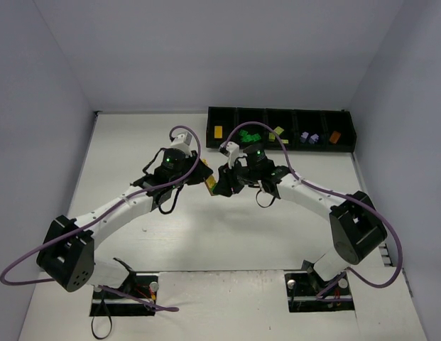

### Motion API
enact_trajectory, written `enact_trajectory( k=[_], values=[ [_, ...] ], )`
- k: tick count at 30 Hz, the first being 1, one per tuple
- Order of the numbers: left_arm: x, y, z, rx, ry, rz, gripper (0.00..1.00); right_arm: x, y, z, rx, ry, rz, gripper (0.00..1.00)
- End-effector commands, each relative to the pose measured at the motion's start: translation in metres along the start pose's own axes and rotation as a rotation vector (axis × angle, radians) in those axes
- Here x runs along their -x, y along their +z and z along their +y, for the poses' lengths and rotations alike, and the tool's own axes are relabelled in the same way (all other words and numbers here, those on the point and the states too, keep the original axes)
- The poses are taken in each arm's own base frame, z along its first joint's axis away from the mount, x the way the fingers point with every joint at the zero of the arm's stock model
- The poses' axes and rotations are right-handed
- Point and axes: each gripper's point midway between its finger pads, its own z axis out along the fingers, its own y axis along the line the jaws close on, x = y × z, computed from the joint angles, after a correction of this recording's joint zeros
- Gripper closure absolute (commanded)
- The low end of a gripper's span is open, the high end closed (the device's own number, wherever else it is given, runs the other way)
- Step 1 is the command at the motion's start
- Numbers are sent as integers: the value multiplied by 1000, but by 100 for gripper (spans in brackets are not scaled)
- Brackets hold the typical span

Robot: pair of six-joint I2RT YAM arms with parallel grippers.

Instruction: Sort the legos into containers by color

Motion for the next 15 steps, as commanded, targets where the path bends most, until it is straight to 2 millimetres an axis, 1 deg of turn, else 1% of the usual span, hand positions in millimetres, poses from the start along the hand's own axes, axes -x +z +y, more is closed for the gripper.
enact_trajectory(
  k=[1,3,4,5,6,11,14,15],
  values=[
    [30,-13,-28,-76,18,-94,100,35,0,9,21,-57,-81,67],
    [26,-12,-27,-74,27,-84,100,37,-1,10,20,-59,-85,78],
    [24,-11,-26,-70,46,-79,100,36,-1,10,18,-60,-85,92],
    [21,-11,-24,-55,59,-69,100,37,-3,9,9,-62,-89,97],
    [18,-10,-21,-42,77,-62,100,38,-4,9,7,-64,-93,100],
    [2,-9,-4,4,111,-14,100,40,-10,8,-10,-77,-109,100],
    [-4,-10,9,51,146,8,100,42,-17,5,-25,-79,-128,100],
    [-4,-10,12,63,162,4,100,45,-20,6,-23,-83,-138,100]
  ],
)
